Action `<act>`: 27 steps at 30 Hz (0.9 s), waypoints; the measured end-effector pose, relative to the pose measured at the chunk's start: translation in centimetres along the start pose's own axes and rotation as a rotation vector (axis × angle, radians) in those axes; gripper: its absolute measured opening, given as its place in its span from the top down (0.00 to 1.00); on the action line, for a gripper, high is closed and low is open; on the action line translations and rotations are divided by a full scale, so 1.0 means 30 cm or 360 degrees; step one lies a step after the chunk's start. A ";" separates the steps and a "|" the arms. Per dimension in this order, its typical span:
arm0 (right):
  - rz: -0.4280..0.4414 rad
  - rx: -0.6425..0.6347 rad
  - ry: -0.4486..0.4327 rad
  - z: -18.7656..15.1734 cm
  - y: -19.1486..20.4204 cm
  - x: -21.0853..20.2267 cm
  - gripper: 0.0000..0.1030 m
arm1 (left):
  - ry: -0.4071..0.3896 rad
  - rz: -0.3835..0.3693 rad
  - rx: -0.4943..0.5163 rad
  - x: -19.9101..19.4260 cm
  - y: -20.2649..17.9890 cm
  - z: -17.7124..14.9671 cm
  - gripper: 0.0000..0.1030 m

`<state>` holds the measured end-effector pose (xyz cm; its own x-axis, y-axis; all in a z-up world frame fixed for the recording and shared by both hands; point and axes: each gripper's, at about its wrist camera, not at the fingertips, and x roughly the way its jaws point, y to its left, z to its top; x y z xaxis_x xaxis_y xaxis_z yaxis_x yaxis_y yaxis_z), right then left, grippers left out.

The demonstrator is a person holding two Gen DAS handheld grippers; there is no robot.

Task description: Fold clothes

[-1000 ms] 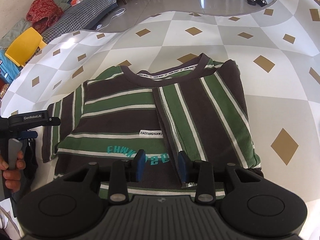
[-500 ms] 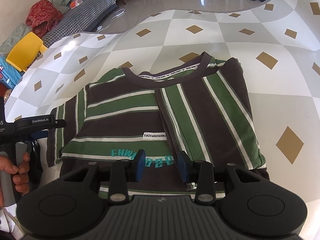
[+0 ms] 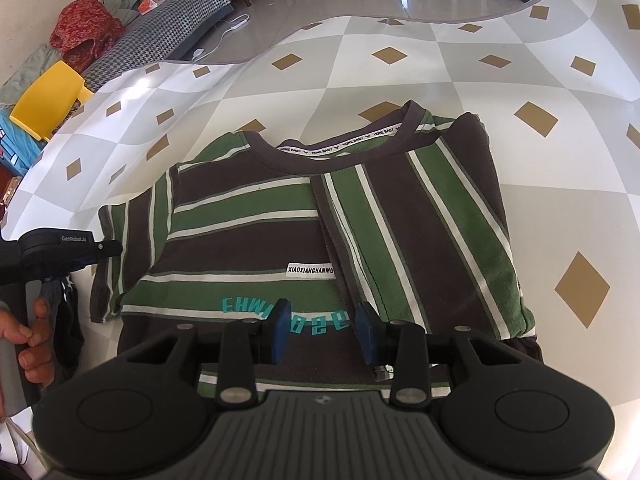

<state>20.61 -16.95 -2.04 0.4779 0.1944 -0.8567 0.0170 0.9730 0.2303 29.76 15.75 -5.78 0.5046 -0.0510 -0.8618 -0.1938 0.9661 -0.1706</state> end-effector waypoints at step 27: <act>-0.0052 0.0047 -0.0015 -0.014 -0.087 -0.045 0.66 | -0.0113 -0.0424 0.0258 -0.168 -0.436 -0.081 0.93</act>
<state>19.56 -19.71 -1.67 0.4848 0.1614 -0.8596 0.0584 0.9747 0.2159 27.69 2.77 -0.36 0.5783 -0.2955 -0.7604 0.0870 0.9491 -0.3027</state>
